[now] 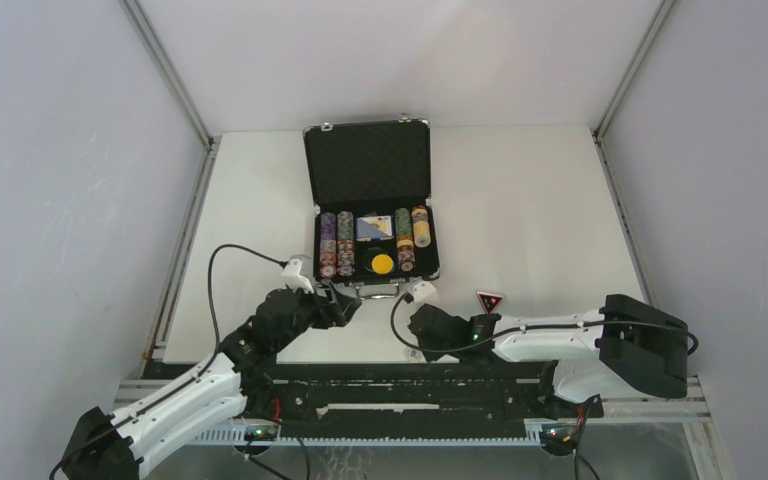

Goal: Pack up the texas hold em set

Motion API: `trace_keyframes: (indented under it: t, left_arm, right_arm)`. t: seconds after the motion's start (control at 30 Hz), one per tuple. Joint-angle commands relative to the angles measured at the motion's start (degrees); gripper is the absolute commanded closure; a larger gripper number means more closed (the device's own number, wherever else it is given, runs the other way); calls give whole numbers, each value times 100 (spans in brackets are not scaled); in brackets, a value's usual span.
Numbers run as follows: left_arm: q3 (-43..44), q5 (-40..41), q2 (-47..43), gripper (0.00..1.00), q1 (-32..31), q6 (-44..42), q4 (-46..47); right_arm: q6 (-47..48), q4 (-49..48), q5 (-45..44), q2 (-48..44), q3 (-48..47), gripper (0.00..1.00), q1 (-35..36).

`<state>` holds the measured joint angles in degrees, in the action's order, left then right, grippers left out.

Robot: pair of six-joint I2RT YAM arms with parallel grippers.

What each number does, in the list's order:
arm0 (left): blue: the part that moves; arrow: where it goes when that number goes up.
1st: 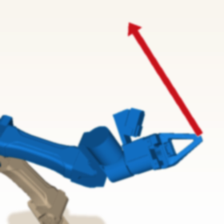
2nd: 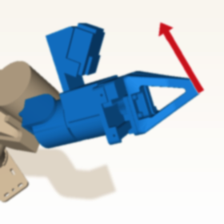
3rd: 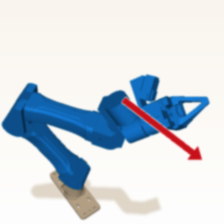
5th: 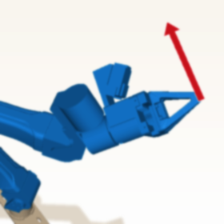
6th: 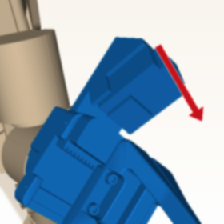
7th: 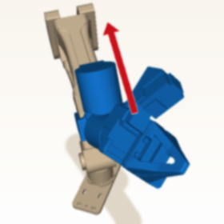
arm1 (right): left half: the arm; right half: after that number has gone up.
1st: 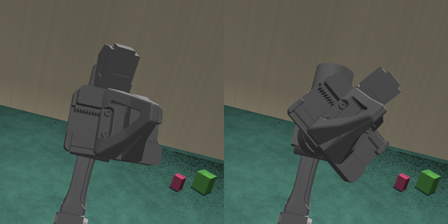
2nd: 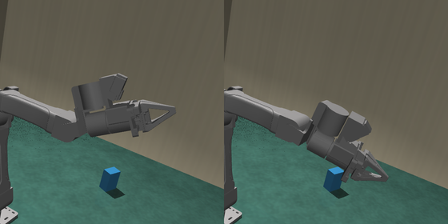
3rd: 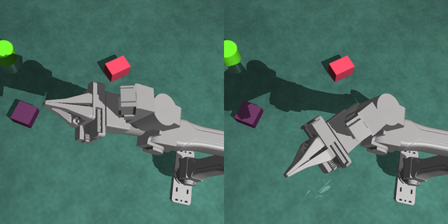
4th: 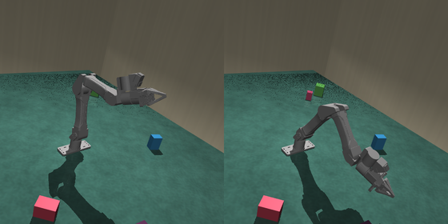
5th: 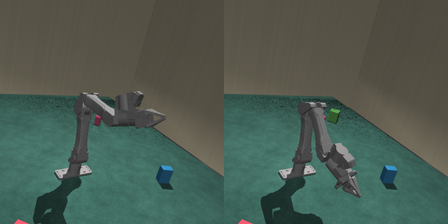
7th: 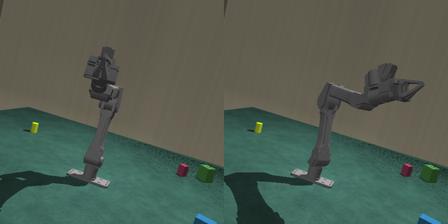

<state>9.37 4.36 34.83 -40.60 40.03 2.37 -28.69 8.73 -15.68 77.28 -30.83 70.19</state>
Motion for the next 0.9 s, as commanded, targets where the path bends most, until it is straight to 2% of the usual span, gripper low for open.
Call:
trace_keyframes:
  t: [0.0,0.47,0.7,0.87]
  left_arm:
    - [251,81,-68,18,-25,-118,71]
    - [268,73,38,18,-18,-118,111]
    - [255,86,53,18,-23,-118,132]
    - [162,83,-21,18,-18,-118,207]
  right_arm:
    - [-145,-139,30,44,-164,100,81]
    - [-193,-108,-87,-35,-160,98,49]
    - [117,-107,-148,-586,-161,73,-230]
    - [950,108,143,-643,-293,36,-220]
